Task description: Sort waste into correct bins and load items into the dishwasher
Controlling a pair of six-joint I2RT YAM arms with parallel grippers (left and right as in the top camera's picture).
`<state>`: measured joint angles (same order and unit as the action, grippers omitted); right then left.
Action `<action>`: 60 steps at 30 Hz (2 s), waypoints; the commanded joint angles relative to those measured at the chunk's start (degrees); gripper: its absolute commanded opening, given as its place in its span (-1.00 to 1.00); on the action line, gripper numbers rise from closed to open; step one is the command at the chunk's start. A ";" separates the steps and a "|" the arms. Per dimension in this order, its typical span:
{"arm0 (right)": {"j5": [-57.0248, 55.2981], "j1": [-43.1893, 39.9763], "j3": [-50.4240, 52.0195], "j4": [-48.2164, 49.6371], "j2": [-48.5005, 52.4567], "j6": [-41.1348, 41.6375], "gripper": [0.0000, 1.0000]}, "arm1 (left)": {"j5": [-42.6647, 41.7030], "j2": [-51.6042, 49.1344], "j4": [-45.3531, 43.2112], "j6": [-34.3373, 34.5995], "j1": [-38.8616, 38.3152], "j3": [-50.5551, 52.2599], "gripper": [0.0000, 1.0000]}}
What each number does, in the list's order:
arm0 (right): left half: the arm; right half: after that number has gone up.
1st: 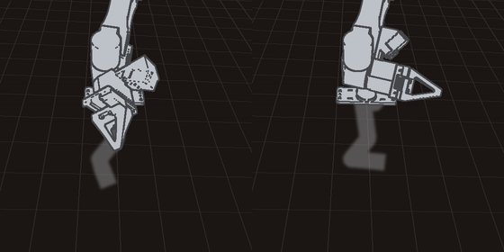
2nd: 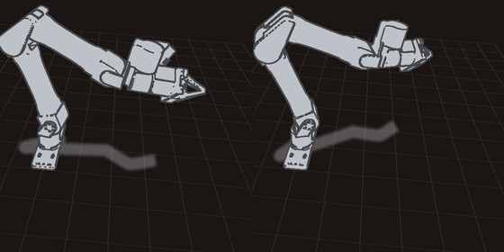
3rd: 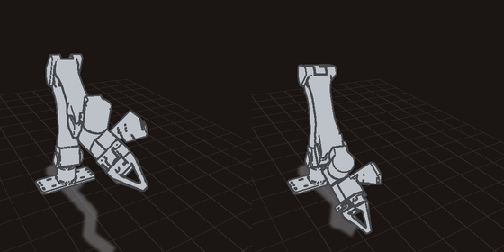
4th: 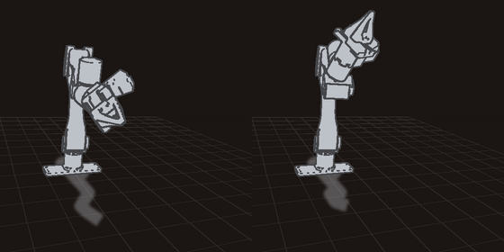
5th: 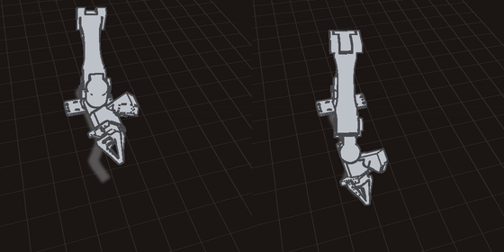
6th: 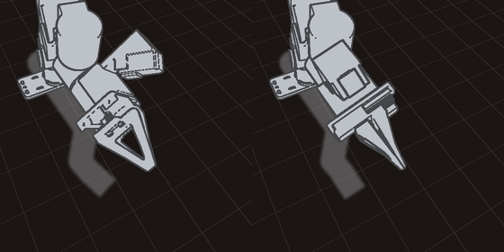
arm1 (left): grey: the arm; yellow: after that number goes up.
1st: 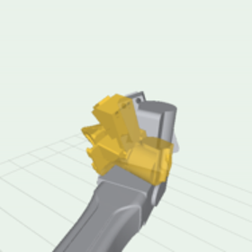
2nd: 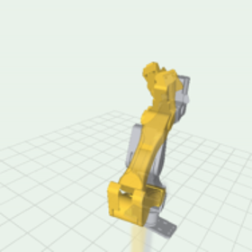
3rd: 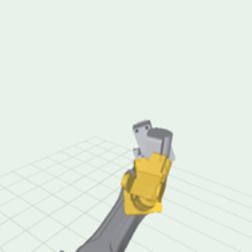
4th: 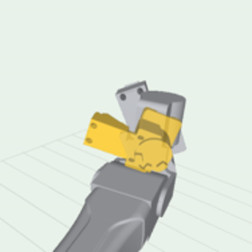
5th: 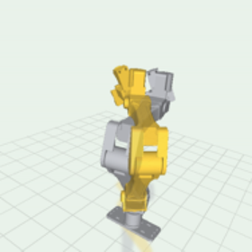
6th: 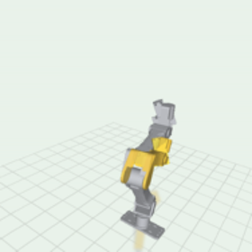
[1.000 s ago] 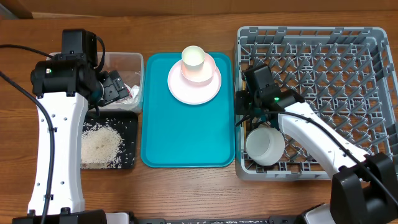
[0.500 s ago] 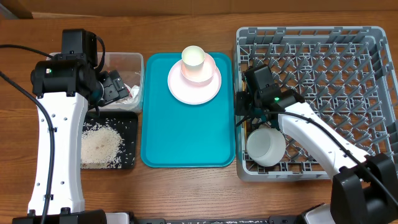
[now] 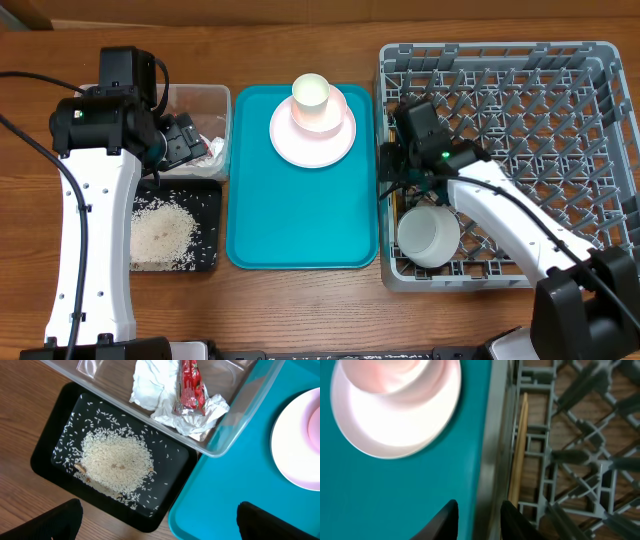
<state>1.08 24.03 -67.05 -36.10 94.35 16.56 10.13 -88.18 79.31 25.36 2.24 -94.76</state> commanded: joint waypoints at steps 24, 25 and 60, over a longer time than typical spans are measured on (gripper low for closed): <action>-8.79 15.54 -10.21 26.60 21.00 -0.48 -0.92 | 0.37 -0.22 -0.07 0.17 -0.02 -0.55 1.00; -8.79 15.54 -10.21 26.99 21.90 -0.48 -0.92 | 0.37 -0.22 -0.07 0.17 -0.02 -0.55 1.00; 5.84 16.26 -10.29 8.00 20.65 3.85 -0.83 | 0.37 -0.20 -0.07 0.17 -0.02 -0.55 1.00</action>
<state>4.21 39.79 -76.62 -26.83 117.54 19.09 10.13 -88.18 79.31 25.36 2.26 -94.76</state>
